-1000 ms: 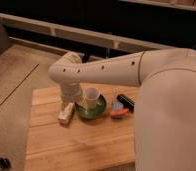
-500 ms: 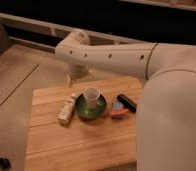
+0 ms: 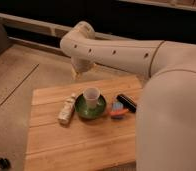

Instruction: Wipe the white sponge on the table

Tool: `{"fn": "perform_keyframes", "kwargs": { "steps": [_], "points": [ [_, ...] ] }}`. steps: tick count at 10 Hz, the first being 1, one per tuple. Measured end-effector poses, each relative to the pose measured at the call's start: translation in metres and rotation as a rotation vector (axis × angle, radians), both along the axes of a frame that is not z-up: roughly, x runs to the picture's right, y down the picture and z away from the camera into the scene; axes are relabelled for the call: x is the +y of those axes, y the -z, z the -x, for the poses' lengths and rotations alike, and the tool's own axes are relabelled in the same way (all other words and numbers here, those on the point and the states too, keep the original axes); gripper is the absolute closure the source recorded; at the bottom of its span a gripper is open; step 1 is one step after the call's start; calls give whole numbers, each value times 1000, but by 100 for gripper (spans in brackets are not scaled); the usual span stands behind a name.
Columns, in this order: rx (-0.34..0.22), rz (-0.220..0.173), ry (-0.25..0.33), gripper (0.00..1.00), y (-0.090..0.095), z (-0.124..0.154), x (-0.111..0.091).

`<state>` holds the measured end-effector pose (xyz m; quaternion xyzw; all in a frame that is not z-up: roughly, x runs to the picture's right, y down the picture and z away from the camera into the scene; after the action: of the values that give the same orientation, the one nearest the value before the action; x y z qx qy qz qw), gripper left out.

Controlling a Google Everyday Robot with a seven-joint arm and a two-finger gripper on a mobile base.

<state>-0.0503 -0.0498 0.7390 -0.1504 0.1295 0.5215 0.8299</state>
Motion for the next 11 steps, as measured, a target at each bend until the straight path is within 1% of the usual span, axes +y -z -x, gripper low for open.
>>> {"fn": "perform_keyframes", "kwargs": {
  "steps": [1, 2, 3, 4, 5, 6, 8, 9, 10, 11],
  "points": [
    [55, 35, 0, 35, -12, -15, 21],
    [98, 54, -14, 35, -18, -30, 31],
    [167, 72, -59, 35, -29, -55, 45],
    [213, 73, -100, 35, -35, -73, 49],
    [242, 67, -134, 35, -41, -84, 51],
    [271, 49, -210, 35, -49, -100, 51],
    [267, 10, -322, 35, -56, -114, 45],
    [251, -16, -383, 35, -59, -121, 42],
    [220, -34, -454, 35, -64, -130, 42],
    [202, -45, -504, 35, -67, -140, 44]
  ]
}}
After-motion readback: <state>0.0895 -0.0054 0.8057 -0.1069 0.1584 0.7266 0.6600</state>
